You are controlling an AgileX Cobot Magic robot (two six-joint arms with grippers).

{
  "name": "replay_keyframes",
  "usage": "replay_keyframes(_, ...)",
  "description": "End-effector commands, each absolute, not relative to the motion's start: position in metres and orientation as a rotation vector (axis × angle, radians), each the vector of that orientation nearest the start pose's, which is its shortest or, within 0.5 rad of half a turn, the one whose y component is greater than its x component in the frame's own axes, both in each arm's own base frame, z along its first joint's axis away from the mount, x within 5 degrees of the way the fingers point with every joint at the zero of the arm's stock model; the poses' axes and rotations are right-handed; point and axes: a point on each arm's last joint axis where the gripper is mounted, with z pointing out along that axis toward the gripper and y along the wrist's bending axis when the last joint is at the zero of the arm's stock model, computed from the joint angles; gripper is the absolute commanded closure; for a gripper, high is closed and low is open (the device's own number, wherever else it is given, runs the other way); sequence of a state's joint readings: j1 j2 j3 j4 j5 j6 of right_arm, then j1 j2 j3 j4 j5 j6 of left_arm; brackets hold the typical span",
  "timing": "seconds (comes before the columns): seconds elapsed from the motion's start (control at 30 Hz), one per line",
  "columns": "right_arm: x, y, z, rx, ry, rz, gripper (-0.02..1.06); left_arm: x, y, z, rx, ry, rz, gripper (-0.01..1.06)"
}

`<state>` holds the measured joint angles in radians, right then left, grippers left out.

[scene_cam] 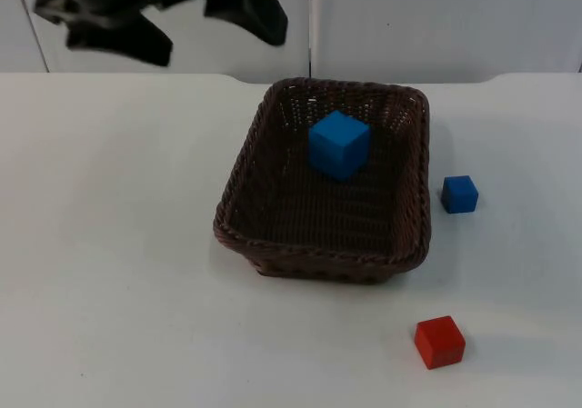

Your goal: Pick up the basket with the left hand and place the largest block into the basket with the right hand.

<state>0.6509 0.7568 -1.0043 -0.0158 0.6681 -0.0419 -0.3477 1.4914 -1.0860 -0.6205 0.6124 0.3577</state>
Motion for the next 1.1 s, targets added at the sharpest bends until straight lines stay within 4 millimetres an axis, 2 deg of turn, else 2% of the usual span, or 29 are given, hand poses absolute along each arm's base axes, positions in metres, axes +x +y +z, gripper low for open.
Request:
replay_keyframes(0.0,0.108,0.081,0.418,-0.659,1.812,0.398,0.33,0.274,-0.131,0.300,0.402,2.368,-0.626,0.00)
replay_keyframes(0.1,0.107,0.081,0.416,-0.666,1.838,0.402,0.33,0.250,-0.121,0.316,0.435,2.309,-0.596,0.00)
replay_keyframes(0.13,0.107,0.081,0.416,-0.666,1.838,0.402,0.33,0.250,-0.121,0.316,0.435,2.309,-0.596,0.00)
replay_keyframes(0.27,0.106,0.081,0.413,-0.684,1.862,0.389,0.33,0.214,-0.106,0.334,0.448,2.207,-0.568,0.00)
replay_keyframes(0.33,0.106,0.081,0.413,-0.685,1.864,0.389,0.33,0.210,-0.105,0.336,0.448,2.196,-0.568,0.00)
replay_keyframes(0.4,0.105,0.080,0.412,-0.689,1.879,0.391,0.33,0.191,-0.098,0.344,0.448,2.142,-0.569,0.00)
replay_keyframes(0.47,0.100,0.076,0.411,-0.683,1.863,0.395,0.33,0.174,-0.091,0.350,0.459,2.089,-0.562,0.00)
replay_keyframes(0.5,0.100,0.076,0.411,-0.683,1.863,0.395,0.33,0.174,-0.091,0.350,0.459,2.089,-0.562,0.00)
replay_keyframes(0.6,0.087,0.067,0.405,-0.660,1.804,0.414,0.33,0.152,-0.082,0.360,0.493,2.018,-0.531,0.00)
replay_keyframes(0.67,0.081,0.063,0.401,-0.652,1.787,0.423,0.33,0.144,-0.079,0.364,0.501,1.993,-0.522,0.00)
replay_keyframes(0.83,0.062,0.048,0.380,-0.650,1.783,0.429,0.33,0.113,-0.068,0.368,0.501,1.903,-0.515,0.00)
replay_keyframes(0.97,0.041,0.034,0.360,-0.643,1.771,0.449,0.33,0.086,-0.058,0.362,0.504,1.848,-0.517,0.00)
replay_keyframes(1.0,0.041,0.034,0.360,-0.643,1.771,0.449,0.33,0.086,-0.058,0.362,0.504,1.848,-0.517,0.00)
replay_keyframes(1.07,0.032,0.027,0.352,-0.644,1.771,0.449,0.33,0.073,-0.054,0.358,0.511,1.831,-0.521,0.00)
